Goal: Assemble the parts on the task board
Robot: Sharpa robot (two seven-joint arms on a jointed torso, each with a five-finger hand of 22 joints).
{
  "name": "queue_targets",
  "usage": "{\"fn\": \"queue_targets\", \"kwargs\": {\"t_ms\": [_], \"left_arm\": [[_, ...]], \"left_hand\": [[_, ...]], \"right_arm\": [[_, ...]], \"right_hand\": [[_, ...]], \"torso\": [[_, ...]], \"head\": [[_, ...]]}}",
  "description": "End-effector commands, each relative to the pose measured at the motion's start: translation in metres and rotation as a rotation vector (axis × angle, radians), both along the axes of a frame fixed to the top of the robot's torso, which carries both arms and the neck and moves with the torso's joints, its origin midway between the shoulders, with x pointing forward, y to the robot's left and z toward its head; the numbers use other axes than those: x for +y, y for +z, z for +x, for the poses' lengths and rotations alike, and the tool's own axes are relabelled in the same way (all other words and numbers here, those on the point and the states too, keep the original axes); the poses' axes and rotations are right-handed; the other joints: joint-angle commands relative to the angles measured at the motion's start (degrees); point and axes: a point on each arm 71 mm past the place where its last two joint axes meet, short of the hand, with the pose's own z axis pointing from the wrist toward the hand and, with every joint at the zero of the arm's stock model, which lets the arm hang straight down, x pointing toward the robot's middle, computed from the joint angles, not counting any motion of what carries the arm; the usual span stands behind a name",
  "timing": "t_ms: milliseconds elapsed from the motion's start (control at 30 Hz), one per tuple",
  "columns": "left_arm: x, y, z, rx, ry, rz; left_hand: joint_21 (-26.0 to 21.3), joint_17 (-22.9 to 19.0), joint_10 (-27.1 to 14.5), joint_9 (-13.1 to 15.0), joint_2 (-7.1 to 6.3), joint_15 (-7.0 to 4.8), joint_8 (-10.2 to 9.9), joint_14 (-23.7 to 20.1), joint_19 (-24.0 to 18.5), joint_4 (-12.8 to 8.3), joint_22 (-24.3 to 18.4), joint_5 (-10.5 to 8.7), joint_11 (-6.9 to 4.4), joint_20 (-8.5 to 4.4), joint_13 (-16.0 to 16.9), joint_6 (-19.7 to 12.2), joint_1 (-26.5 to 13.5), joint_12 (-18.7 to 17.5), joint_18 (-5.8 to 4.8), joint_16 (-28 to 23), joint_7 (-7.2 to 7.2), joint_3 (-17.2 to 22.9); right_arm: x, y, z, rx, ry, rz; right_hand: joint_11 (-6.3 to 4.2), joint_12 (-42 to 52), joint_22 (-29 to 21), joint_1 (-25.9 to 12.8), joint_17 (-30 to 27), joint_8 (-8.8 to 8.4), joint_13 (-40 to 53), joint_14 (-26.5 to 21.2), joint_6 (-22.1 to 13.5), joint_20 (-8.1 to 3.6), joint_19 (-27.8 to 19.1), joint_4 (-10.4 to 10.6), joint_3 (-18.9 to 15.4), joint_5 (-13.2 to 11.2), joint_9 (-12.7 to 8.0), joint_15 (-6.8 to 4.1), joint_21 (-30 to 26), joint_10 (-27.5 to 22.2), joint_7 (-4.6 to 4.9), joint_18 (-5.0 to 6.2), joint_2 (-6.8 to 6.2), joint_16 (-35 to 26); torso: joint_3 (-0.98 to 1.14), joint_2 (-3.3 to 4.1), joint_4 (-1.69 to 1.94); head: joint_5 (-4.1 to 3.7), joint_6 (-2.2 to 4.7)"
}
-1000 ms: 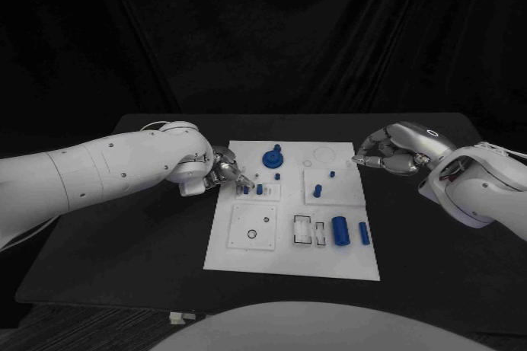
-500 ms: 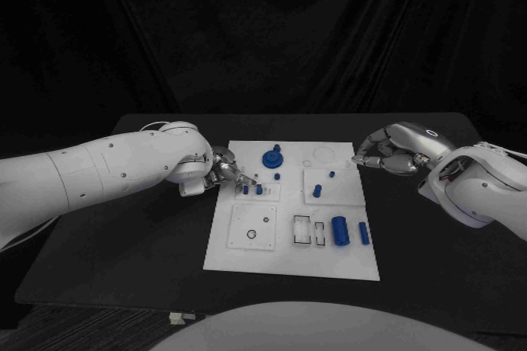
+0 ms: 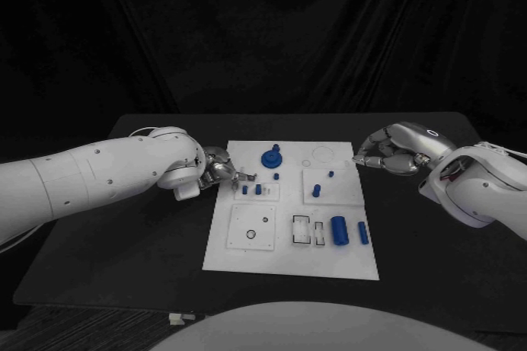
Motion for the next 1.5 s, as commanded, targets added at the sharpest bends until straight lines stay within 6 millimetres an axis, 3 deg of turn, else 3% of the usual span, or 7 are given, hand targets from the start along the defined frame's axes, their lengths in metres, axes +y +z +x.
{"fn": "queue_targets", "kwargs": {"t_ms": [33,300,333,367,433,633,1500], "left_arm": [[-0.004,0.025,0.01,-0.281,-0.007,-0.193],[-0.004,0.07,0.016,-0.788,-0.315,-0.293],[-0.005,0.072,0.016,-0.81,-0.345,-0.293],[-0.007,0.073,0.016,-0.824,-0.369,-0.293],[-0.011,0.074,0.016,-0.845,-0.413,-0.293],[-0.026,0.069,0.017,-0.903,-0.563,-0.206],[-0.072,0.035,0.02,-0.928,-0.764,0.116]], "left_hand": [[1.3,15.1,5.9,0.4,-0.43,-0.44,0.3,5.9,2.6,1.4,13.1,0.53,-0.39,-0.07,15.1,-1.1,0.8,0.2,-0.62,0.1,-0.26,-2.1],[6.4,15.1,4.3,-4.9,-3.01,2.01,-6.8,5.9,5.9,2.5,14.9,3.01,2.12,1.75,14.0,-10.1,12.1,-1.2,-2.0,0.1,2.99,-8.1],[5.2,15.1,-2.4,-6.6,-2.65,2.33,-8.7,5.9,4.8,2.5,14.4,2.53,2.48,2.1,9.7,-11.8,14.1,-7.3,-1.67,0.1,3.17,-8.6],[2.0,15.0,-32.1,-10.8,-2.02,2.94,-13.6,5.9,1.9,2.7,13.3,0.86,3.51,2.99,-8.4,-16.5,17.7,-35.8,-0.88,0.1,4.06,-8.6],[1.0,7.7,-45.1,-16.2,-2.8,4.7,-18.3,-1.4,1.0,2.9,12.8,0.16,5.46,3.8,-16.4,-19.7,20.4,-49.8,-0.6,-5.3,5.32,-7.1],[-7.3,3.1,-50.0,-32.6,-2.33,3.12,-19.2,-1.9,-4.2,-4.5,9.0,8.04,5.38,3.53,-39.3,-17.5,31.4,-70.9,2.0,-8.4,-0.05,1.6],[-11.5,-3.2,-39.7,-49.3,-5.84,0.06,-19.0,-1.9,-2.1,-7.8,7.4,4.37,1.91,0.2,-57.5,-6.5,29.8,-71.9,2.29,-10.7,0.42,8.1]], "right_arm": [[-0.003,0.001,-0.002,-0.007,-0.017,0.004],[-0.006,0.002,-0.002,-0.023,-0.024,0.01],[-0.006,0.002,-0.002,-0.022,-0.024,0.01],[-0.006,0.002,-0.002,-0.022,-0.024,0.01],[-0.006,0.002,-0.002,-0.022,-0.024,0.01],[-0.004,0.002,-0.001,-0.02,-0.018,0.009],[0.002,0.0,0.0,-0.013,-0.001,0.007]], "right_hand": [[-0.12,0.1,11.2,0.7,1.2,-0.27,14.9,3.5,-0.1,-0.05,1.1,0.1,0.3,0.4,-0.1,-0.14,-0.2,5.9,-0.07,0.22,-0.03,-0.2],[-0.12,0.1,11.2,0.7,1.2,-0.27,14.9,3.5,-0.1,-0.05,1.2,0.1,0.3,0.5,-0.1,-0.14,-0.1,5.9,-0.06,0.19,-0.04,-0.2],[-0.12,0.1,11.2,0.7,1.2,-0.27,14.9,3.5,-0.1,-0.05,1.2,0.1,0.3,0.5,-0.1,-0.14,-0.1,5.9,-0.06,0.19,-0.05,-0.2],[-0.12,0.1,11.2,0.7,1.3,-0.28,14.9,3.6,-0.1,-0.05,1.2,0.1,0.3,0.5,-0.1,-0.14,-0.1,5.9,-0.06,0.19,-0.04,-0.2],[-0.11,0.1,11.3,0.7,1.2,-0.28,14.9,3.5,-0.1,-0.06,1.2,0.1,0.3,0.5,-0.1,-0.14,-0.1,5.9,-0.05,0.18,-0.05,-0.2],[-0.11,0.1,11.2,0.7,1.3,-0.28,14.9,3.6,-0.1,-0.06,1.2,0.1,0.3,0.5,-0.1,-0.14,-0.1,5.9,-0.05,0.19,-0.04,-0.2],[-0.12,0.1,11.2,0.7,1.0,-0.29,14.9,3.5,-0.1,-0.06,1.2,0.2,0.3,0.6,-0.1,-0.14,-0.2,5.9,-0.06,0.21,-0.02,-0.3]], "torso": [[0.01,-0.02,0.0],[-0.02,-0.16,-0.03],[0.0,-0.15,-0.03],[0.01,-0.18,-0.04],[0.04,-0.16,-0.06],[0.05,-0.25,-0.02],[-0.04,0.02,-0.01]], "head": [[-0.1,0.01],[-0.17,0.01],[-0.18,0.01],[-0.2,0.01],[-0.22,0.01],[-0.12,0.01],[-0.1,0.01]]}}
